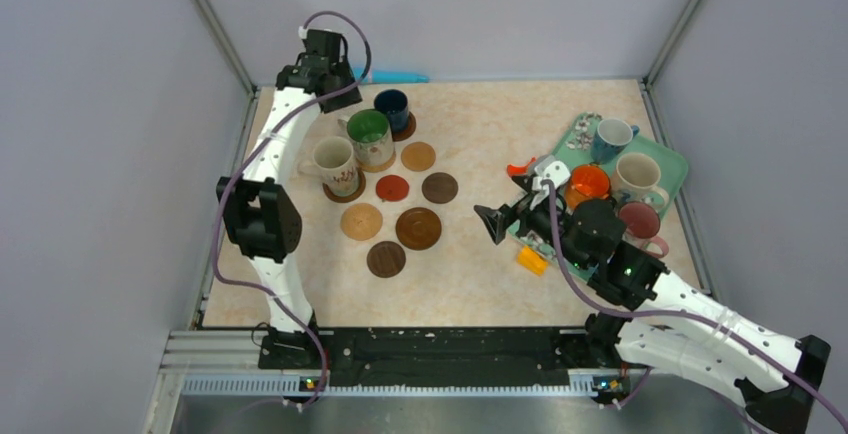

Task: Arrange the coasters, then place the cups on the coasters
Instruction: Place the cup on the coaster.

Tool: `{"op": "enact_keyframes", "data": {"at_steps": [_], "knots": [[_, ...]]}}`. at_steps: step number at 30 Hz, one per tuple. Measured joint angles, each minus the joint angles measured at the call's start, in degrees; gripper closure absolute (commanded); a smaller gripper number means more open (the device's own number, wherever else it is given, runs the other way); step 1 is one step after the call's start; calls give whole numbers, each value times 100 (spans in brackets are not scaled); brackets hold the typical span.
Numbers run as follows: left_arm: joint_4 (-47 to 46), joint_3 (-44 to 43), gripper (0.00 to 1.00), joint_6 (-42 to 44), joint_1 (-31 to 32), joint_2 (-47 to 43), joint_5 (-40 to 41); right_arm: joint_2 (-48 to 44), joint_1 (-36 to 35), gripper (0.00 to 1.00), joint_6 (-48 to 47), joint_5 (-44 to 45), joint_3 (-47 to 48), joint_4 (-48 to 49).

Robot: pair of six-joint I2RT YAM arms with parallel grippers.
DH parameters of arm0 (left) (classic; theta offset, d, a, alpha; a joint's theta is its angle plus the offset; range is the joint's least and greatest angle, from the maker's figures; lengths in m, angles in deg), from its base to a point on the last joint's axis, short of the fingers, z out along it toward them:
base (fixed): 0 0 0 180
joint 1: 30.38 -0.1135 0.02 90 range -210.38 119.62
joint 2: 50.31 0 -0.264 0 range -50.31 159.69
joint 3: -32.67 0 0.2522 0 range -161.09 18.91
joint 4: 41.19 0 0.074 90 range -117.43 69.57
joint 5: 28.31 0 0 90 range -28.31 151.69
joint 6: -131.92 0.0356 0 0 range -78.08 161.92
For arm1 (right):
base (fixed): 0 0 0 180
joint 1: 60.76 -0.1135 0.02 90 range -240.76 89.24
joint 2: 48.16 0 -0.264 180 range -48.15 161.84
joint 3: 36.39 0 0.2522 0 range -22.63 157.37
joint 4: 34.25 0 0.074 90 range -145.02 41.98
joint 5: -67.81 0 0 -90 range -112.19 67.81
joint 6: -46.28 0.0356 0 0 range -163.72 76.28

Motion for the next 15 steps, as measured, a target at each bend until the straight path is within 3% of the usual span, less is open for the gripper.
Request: {"op": "enact_keyframes", "data": {"at_steps": [7, 12, 15], "knots": [[-730, 380, 54, 245, 0, -498, -472, 55, 0, 1, 302, 662, 7, -212], [-1252, 389, 42, 461, -2, -256, -551, 59, 0, 1, 367, 680, 13, -339], [-1565, 387, 40, 507, -7, -7, -557, 92, 0, 1, 376, 669, 44, -389]]}}
